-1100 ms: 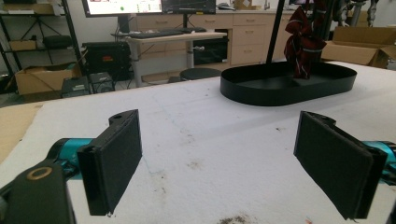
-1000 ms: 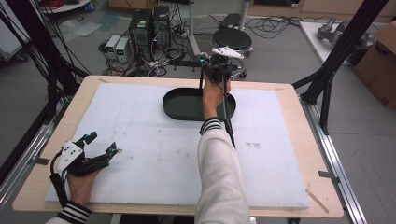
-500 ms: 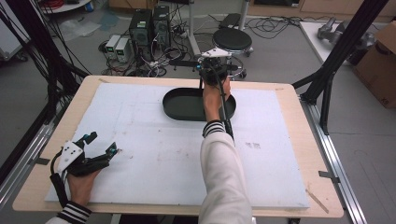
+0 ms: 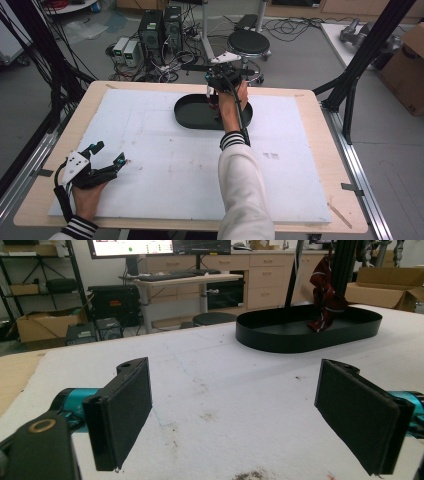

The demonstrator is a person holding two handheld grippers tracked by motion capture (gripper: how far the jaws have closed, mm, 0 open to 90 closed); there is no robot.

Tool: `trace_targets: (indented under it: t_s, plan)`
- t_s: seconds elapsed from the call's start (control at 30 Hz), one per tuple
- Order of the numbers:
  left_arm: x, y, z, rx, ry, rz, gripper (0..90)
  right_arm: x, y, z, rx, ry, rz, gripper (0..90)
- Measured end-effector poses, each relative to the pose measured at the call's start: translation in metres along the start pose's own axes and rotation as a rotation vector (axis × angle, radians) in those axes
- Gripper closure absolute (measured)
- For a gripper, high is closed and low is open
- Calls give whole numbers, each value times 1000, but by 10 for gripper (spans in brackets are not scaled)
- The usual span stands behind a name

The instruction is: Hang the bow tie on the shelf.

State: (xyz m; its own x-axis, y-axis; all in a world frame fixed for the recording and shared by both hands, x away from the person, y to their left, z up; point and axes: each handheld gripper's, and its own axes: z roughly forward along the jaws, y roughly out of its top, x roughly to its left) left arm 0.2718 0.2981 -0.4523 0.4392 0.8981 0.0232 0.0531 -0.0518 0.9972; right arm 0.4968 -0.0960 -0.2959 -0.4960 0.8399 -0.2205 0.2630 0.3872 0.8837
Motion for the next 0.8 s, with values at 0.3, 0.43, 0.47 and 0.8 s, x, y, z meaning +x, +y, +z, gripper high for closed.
trace_targets:
  t_s: [0.3,0.43,0.47,0.8]
  plan:
    - [0,0,0,11,-3,-2,156,0,5,-19,-54,57,74,109]
    - [0,0,0,0,0,-3,156,1,5,-34,-120,96,78,84]
    - [0,0,0,2,0,1,156,2,3,-41,-153,102,86,84]
    - [-1,0,-2,-13,3,10,155,6,-58,-131,-304,169,120,84]
